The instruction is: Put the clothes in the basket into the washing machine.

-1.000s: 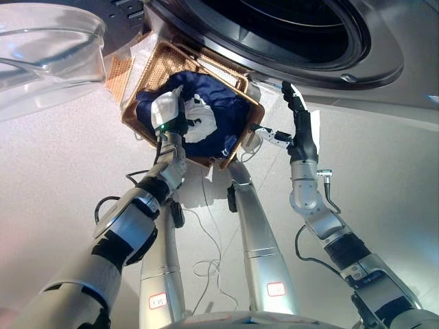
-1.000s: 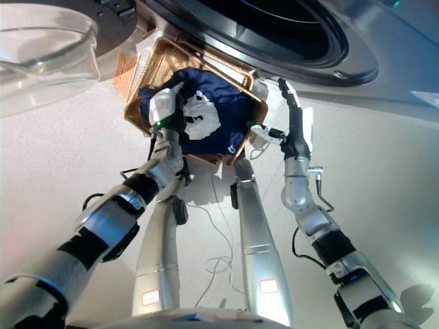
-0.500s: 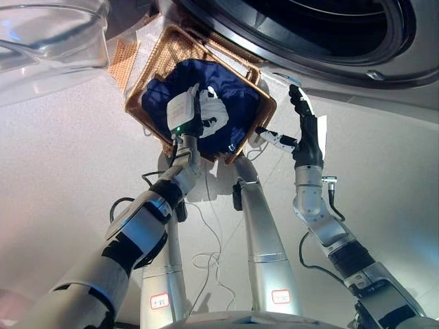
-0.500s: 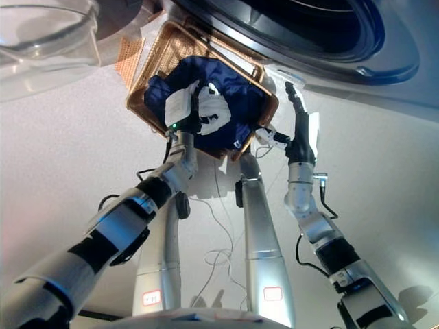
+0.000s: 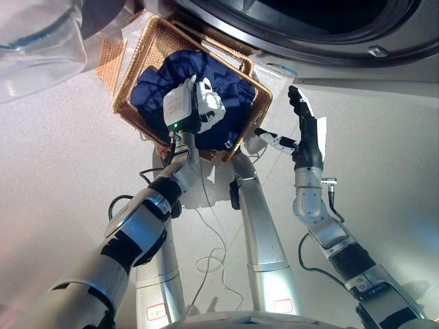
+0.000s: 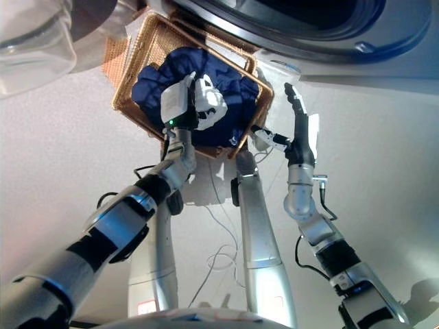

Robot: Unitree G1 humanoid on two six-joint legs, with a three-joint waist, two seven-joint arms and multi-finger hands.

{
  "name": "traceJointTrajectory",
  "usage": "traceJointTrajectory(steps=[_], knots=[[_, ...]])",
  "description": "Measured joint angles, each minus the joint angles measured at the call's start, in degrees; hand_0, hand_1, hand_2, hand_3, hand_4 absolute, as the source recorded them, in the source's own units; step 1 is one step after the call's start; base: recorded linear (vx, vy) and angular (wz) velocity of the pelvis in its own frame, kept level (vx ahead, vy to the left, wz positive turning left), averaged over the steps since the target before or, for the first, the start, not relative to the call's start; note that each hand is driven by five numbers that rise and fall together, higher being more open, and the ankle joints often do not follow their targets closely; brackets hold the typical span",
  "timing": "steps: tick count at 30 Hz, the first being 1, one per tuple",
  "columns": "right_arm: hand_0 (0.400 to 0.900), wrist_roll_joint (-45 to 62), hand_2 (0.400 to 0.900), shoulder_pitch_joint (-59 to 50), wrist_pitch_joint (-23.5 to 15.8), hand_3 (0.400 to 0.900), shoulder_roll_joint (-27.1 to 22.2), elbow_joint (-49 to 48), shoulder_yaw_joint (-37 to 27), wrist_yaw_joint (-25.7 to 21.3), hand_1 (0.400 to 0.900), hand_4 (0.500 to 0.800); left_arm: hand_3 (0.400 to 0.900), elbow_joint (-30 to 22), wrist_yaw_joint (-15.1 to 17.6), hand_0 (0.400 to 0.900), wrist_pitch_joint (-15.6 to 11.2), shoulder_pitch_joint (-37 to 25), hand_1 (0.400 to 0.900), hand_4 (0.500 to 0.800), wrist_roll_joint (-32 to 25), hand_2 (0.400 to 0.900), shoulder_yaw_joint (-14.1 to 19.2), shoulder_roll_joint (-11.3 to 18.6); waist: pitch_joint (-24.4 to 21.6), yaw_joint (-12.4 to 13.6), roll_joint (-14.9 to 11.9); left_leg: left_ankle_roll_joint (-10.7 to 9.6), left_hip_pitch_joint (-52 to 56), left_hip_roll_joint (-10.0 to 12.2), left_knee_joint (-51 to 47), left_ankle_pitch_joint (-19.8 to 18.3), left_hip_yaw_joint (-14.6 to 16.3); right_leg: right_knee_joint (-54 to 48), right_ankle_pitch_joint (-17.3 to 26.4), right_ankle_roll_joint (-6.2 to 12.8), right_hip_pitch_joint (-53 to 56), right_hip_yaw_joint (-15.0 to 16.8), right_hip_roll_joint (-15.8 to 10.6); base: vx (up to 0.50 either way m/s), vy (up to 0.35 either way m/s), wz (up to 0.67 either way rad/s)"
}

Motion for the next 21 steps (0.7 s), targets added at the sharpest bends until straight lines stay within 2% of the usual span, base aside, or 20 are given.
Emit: traceJointTrajectory(steps=[7,8,9,11,21], knots=[[0.900,0.03,0.900,0.41,0.00,0.900,-0.02,-0.24,-0.08,0.06,0.900,0.800,0.900,1.17,0.52,0.900,0.08,-0.88,0.900,0.800,0.68,0.900,0.06,0.16,0.27,-0.34,-0.08,0.64,-1.84,0.83,3.26,-1.20,-0.07,1.31,-0.18,0.32,-0.92,-0.09,0.27,-0.02,-0.004,-0.06],[0.900,0.04,0.900,0.44,0.00,0.900,-0.03,-0.25,-0.11,0.09,0.900,0.800,0.645,1.20,0.52,0.645,0.08,-0.89,0.645,0.647,0.68,0.645,0.06,0.18,0.29,-0.34,-0.07,0.83,-1.95,0.84,3.61,-1.34,-0.10,1.58,-0.31,0.50,-1.00,-0.10,0.27,0.00,0.000,0.00],[0.900,0.05,0.900,0.45,0.00,0.900,-0.04,-0.38,-0.23,0.10,0.900,0.800,0.622,1.20,0.49,0.622,0.07,-0.98,0.622,0.633,0.69,0.622,0.06,0.17,0.44,-0.35,-0.08,0.77,-1.98,0.83,3.65,-1.47,-0.09,1.60,-0.36,0.57,-1.00,-0.09,0.23,0.00,0.000,0.00],[0.900,0.06,0.900,0.45,-0.01,0.900,-0.11,-0.63,-0.27,0.18,0.900,0.800,0.400,1.18,0.49,0.400,0.03,-1.44,0.400,0.500,0.96,0.400,0.06,0.17,0.93,-0.32,-0.16,0.78,-2.03,0.73,3.68,-1.57,-0.05,1.61,-0.41,0.64,-1.00,-0.08,0.20,-0.01,0.011,0.04],[0.900,0.27,0.900,0.44,-0.07,0.900,-0.13,-1.36,-0.28,0.57,0.900,0.800,0.400,2.70,0.20,0.400,0.03,-5.66,0.400,0.500,1.67,0.400,0.38,1.46,1.42,-0.48,-0.13,1.17,-2.11,0.66,3.73,-1.75,-0.28,1.72,-0.78,1.16,-1.00,-0.29,-0.02,0.00,0.003,0.02]])
